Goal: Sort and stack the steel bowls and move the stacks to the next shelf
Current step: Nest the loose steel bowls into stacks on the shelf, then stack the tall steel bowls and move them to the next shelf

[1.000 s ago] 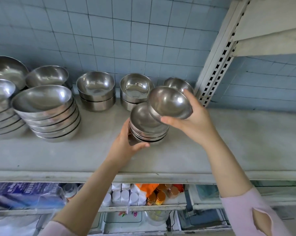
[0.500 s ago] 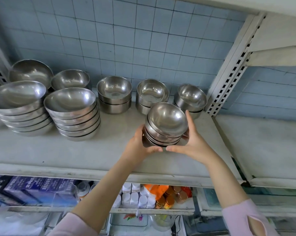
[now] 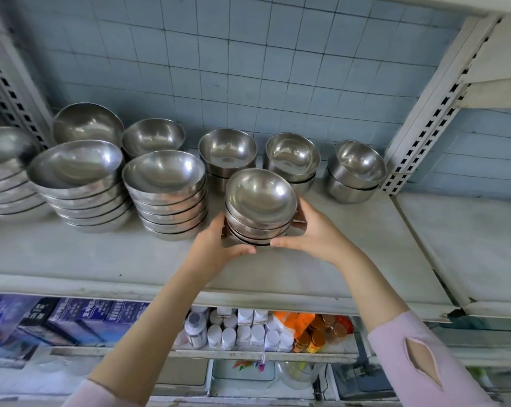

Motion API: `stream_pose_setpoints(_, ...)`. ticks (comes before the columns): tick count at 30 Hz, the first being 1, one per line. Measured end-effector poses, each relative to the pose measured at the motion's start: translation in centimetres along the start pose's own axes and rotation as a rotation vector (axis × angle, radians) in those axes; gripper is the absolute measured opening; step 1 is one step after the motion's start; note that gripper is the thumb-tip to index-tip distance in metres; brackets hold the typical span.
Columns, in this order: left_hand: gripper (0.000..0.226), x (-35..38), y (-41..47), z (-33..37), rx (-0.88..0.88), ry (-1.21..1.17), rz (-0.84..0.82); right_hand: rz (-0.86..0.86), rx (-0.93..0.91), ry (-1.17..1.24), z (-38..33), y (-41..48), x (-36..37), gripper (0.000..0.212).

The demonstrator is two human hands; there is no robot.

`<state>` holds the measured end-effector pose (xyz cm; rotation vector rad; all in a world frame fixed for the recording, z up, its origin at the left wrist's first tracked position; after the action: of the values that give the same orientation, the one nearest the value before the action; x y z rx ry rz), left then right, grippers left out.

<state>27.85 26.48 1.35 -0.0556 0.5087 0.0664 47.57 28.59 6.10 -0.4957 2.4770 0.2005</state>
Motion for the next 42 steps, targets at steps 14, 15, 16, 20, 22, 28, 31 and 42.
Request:
stream_pose_setpoints(14,0.084,-1.2,-0.6,-1.2,0.024,-0.027,0.07,0.022,-0.062,0.145,-3.2,2.2,-0.4,0.114)
stream_pose_setpoints(15,0.082,-1.2,-0.9,-0.9,0.03,-0.02,0.087,0.009,-0.066,0.141,-3.2,2.2,-0.3,0.115)
stream_pose_setpoints(16,0.08,-1.4,-1.2,-0.7,0.038,-0.009,0.106,-0.005,-0.068,0.134,-3.1,2.2,-0.2,0.115)
stream_pose_setpoints(20,0.077,-1.9,-3.7,0.0,0.025,0.041,0.145,0.058,-0.087,0.203,-2.0,1.1,-0.9,0.111)
stream_pose_setpoints(22,0.075,-2.0,-5.7,-0.4,-0.015,0.026,0.161,0.219,-0.083,0.269,-0.3,0.0,-3.1,0.095)
stream_pose_setpoints(28,0.029,1.0,-8.4,2.3,0.129,0.096,0.184,0.822,0.01,0.256,8.6,-4.2,-12.6,0.06)
stream_pose_setpoints(31,0.039,6.3,-6.2,6.2,0.201,0.105,0.004,0.86,0.062,0.224,11.0,-3.5,-15.7,0.075)
stream_pose_setpoints(42,0.119,21.8,10.6,12.8,-0.098,-0.157,-0.149,0.29,0.093,0.057,15.8,4.9,-20.8,0.138)
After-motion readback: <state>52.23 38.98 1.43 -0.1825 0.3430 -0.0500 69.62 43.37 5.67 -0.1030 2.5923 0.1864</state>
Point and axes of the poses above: each hand's wrist, its own y-axis towards the middle knuckle, its own x-axis out of the palm, z = x × y, the point moved 8 cm from there along y, towards the middle knuckle, and after that the axes turned 5 degrees about -x, right-handed, at the moved point
